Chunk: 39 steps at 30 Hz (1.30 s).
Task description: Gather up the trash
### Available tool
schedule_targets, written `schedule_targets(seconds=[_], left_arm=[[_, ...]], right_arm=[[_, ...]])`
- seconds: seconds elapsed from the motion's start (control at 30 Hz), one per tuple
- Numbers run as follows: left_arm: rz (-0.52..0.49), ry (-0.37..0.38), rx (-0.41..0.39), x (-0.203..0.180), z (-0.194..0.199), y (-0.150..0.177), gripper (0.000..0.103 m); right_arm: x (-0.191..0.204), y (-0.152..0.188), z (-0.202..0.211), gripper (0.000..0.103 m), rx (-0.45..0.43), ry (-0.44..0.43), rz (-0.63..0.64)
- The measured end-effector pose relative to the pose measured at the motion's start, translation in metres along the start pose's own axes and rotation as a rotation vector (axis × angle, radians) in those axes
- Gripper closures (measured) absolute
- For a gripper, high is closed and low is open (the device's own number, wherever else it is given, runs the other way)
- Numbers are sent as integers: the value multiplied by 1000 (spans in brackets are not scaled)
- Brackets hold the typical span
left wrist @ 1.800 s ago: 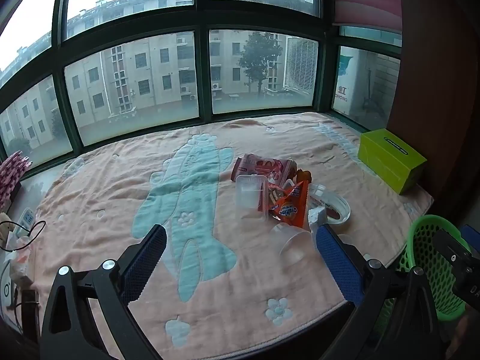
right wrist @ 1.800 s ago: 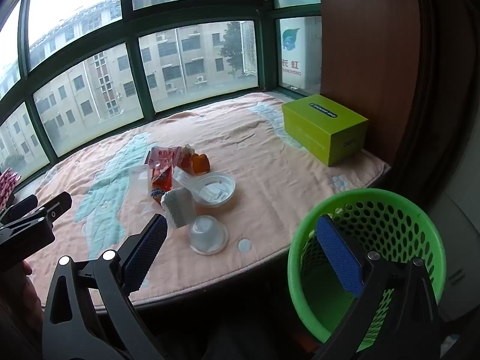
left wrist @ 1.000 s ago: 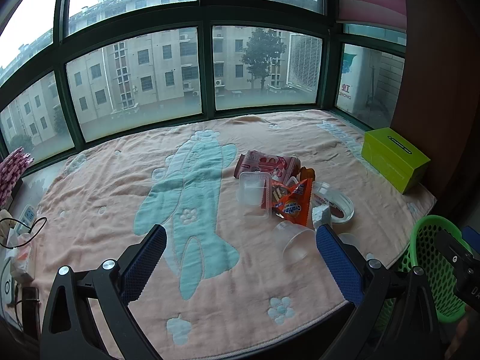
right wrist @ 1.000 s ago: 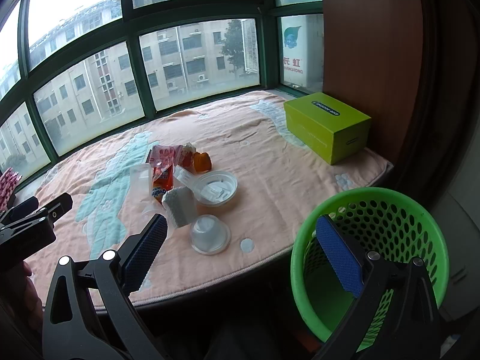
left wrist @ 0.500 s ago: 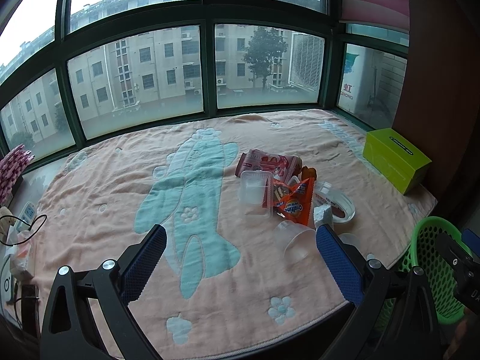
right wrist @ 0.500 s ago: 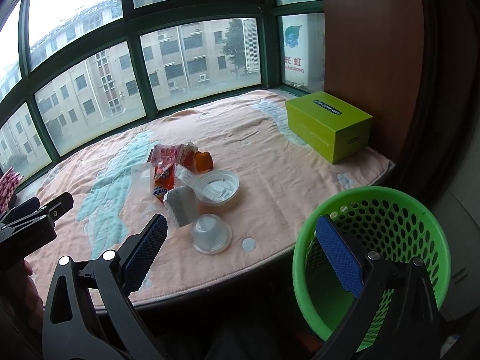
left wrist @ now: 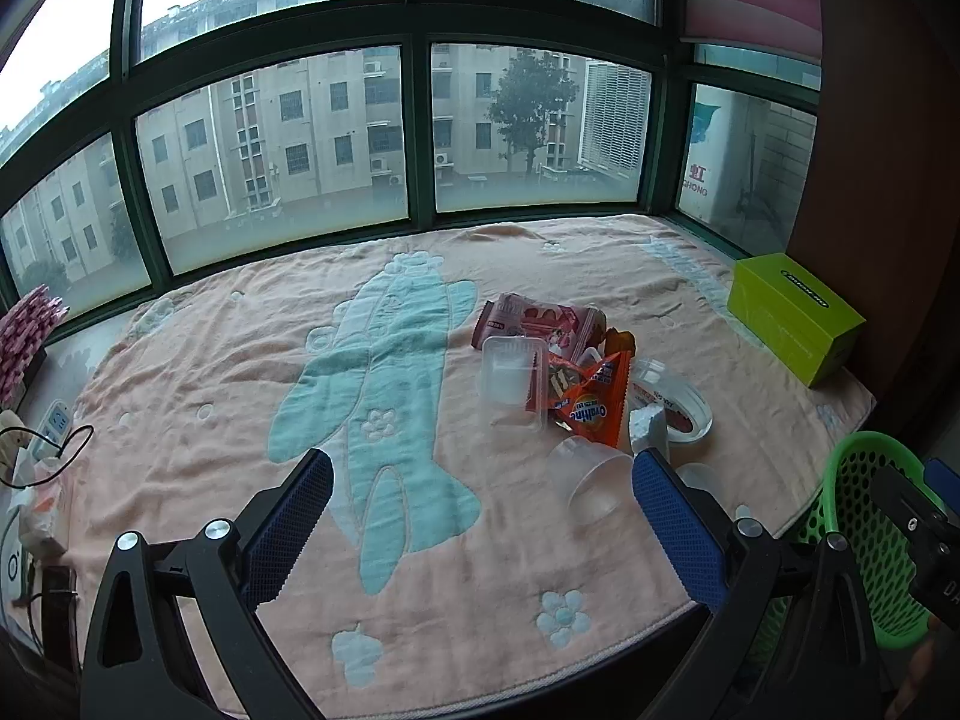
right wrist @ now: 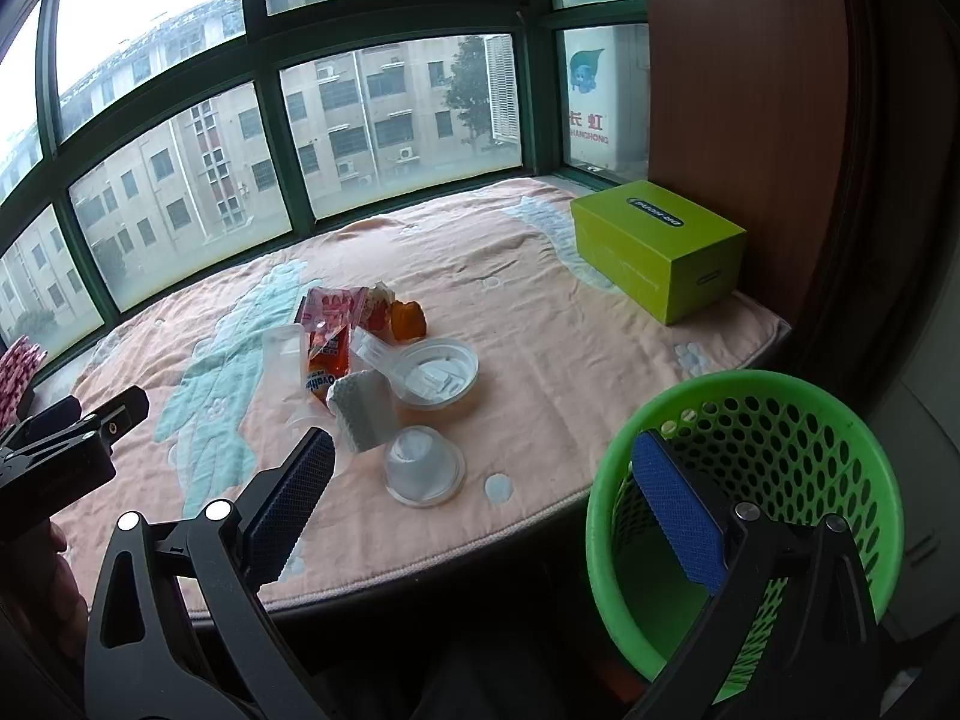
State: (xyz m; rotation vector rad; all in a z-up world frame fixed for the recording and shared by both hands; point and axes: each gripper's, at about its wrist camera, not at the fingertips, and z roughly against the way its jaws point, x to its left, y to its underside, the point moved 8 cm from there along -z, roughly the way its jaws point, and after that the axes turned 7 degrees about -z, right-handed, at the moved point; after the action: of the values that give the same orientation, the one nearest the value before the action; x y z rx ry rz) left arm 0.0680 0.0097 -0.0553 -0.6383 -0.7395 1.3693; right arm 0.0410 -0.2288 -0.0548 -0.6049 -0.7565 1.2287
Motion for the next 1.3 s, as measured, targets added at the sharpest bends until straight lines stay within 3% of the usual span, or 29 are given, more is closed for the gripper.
schedule_targets(seconds=[0.83,1.3], left_arm=[[7,-11,13,4,-9,0,6],[31,-38,39,22,-25,-4,6]], right_arm=[[1,7,-10,5,14,-4,1],[7,-7,-44,5,58,-33,15]])
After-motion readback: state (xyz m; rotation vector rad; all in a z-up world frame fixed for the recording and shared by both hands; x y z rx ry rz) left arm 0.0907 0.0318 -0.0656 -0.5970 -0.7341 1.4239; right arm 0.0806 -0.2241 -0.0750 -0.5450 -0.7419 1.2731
